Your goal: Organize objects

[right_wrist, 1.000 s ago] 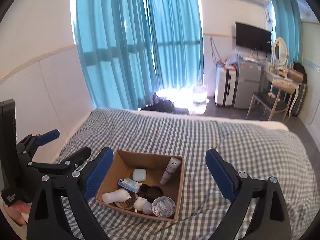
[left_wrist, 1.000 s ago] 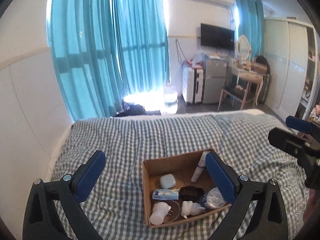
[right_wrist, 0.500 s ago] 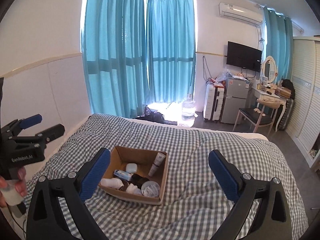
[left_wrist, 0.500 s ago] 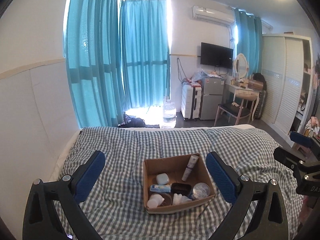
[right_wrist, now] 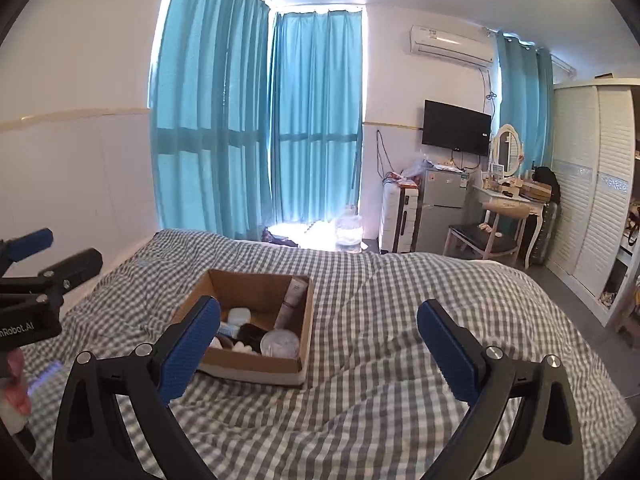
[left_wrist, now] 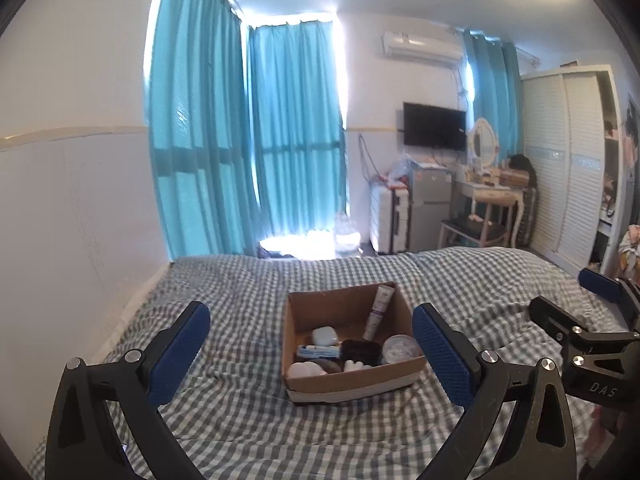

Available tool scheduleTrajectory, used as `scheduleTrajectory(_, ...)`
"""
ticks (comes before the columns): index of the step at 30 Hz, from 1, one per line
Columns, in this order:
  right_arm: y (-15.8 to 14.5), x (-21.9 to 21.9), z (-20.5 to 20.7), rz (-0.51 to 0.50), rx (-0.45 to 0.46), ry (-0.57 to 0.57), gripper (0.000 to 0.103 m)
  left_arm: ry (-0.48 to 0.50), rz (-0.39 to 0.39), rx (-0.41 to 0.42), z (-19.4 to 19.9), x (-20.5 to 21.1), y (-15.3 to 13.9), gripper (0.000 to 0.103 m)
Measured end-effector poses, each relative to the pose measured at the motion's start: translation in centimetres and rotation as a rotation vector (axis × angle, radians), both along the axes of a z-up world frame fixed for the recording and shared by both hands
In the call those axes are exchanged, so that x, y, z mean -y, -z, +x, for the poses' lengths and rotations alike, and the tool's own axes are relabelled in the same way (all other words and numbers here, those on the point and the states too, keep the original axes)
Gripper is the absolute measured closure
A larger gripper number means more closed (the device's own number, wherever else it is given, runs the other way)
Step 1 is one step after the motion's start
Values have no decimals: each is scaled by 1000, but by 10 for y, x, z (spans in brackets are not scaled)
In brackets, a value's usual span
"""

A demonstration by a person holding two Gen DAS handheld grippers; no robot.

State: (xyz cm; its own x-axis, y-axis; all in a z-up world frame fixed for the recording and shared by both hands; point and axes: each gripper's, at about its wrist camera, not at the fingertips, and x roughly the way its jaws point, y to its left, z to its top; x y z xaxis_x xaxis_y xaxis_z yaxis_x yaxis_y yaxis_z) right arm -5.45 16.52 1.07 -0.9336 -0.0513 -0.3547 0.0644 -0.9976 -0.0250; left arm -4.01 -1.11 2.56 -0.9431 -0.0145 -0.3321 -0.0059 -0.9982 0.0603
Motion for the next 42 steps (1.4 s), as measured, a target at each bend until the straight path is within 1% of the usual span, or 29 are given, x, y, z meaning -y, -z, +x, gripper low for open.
scheduleTrajectory(5, 28, -7, -1, -65, 32, -11, 4, -6, 8, 24, 8, 1, 30, 0)
scheduleTrajectory(8, 41, -9, 0, -63, 38, -11, 4, -1, 16, 65, 8, 2, 44, 0)
scheduleTrajectory(10, 49, -10, 1, -62, 48, -13, 4, -18, 19, 81, 7, 3, 50, 0)
scheduleTrajectory(14, 55, -11, -1, -74, 61, -16, 4, -21, 38, 111, 7, 4, 60, 0)
scheduleTrajectory(19, 55, -9, -2, -70, 62, -14, 4, -21, 25, 122, 9, 2, 63, 0)
scheduleTrajectory(22, 56, -7, -3, -60, 67, -12, 4, -15, 30, 134, 9, 1, 65, 0)
scheduleTrajectory(42, 60, -5, -2, -66, 75, -11, 4, -17, 38, 136, 11, 2, 63, 0)
